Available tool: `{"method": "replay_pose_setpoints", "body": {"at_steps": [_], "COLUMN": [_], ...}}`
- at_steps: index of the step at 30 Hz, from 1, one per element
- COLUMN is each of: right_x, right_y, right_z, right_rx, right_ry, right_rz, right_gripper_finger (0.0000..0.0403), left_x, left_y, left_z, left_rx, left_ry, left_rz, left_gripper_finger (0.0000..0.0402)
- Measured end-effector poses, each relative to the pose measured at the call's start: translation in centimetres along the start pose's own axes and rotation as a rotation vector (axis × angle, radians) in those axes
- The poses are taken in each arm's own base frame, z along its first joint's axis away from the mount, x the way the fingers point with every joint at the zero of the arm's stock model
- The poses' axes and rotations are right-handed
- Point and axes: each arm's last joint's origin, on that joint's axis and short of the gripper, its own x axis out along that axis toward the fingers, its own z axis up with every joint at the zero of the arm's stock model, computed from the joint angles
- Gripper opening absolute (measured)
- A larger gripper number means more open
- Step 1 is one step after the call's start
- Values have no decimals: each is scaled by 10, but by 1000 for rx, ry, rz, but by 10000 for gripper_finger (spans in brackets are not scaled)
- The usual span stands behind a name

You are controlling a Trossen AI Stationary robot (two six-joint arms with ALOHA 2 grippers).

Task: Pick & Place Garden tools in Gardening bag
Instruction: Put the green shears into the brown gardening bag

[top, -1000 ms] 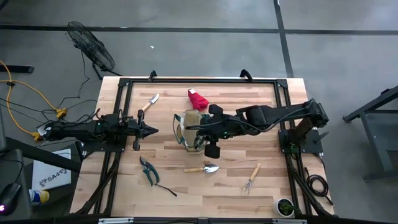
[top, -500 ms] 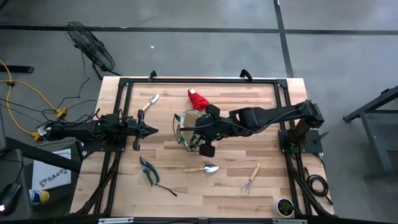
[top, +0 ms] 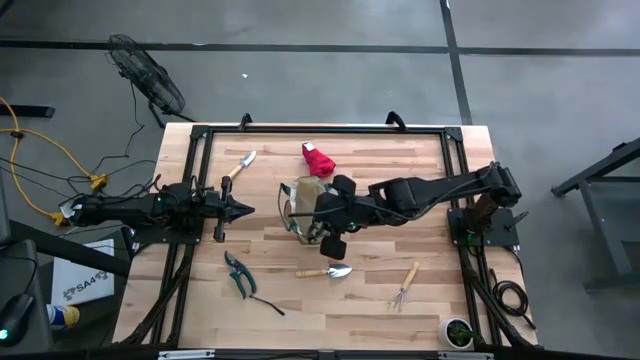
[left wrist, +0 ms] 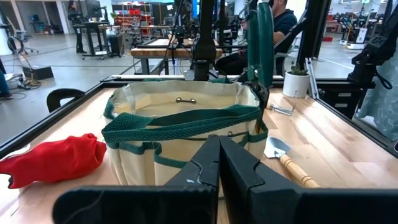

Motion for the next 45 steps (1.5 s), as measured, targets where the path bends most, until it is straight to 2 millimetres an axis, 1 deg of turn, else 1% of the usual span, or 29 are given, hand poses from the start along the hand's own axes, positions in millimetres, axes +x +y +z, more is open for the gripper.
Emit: {"method": "replay_pose_setpoints", "body": {"at_steps": [8, 12, 18, 25, 32, 38, 45], "right_x": [-1, 3, 3, 3, 5, 17, 23], "right_y": [4, 3, 3, 3, -5, -10, -8], "right_z": [-2, -7, -9, -10, -8, -8, -11], "right_rx": [21, 21, 40, 93, 120, 143, 137], "right_ry": [18, 47, 69, 92, 79, 86, 108], "right_rz": [44, 40, 35, 56, 10, -32, -25], "right_gripper_finger": [4, 4, 4, 4, 4, 4, 4], "left_x": [0, 0, 0, 0, 0, 0, 0], "left_y": [0, 0, 0, 0, 0, 0, 0], "left_z": [0, 0, 0, 0, 0, 0, 0], "left_rx": [0, 0, 0, 0, 0, 0, 0], "left_ry": [0, 0, -1, 0, 0, 0, 0], "left_rz": [0, 0, 0, 0, 0, 0, 0], "left_gripper_finger": [1, 1, 1, 1, 1, 1, 1]}}
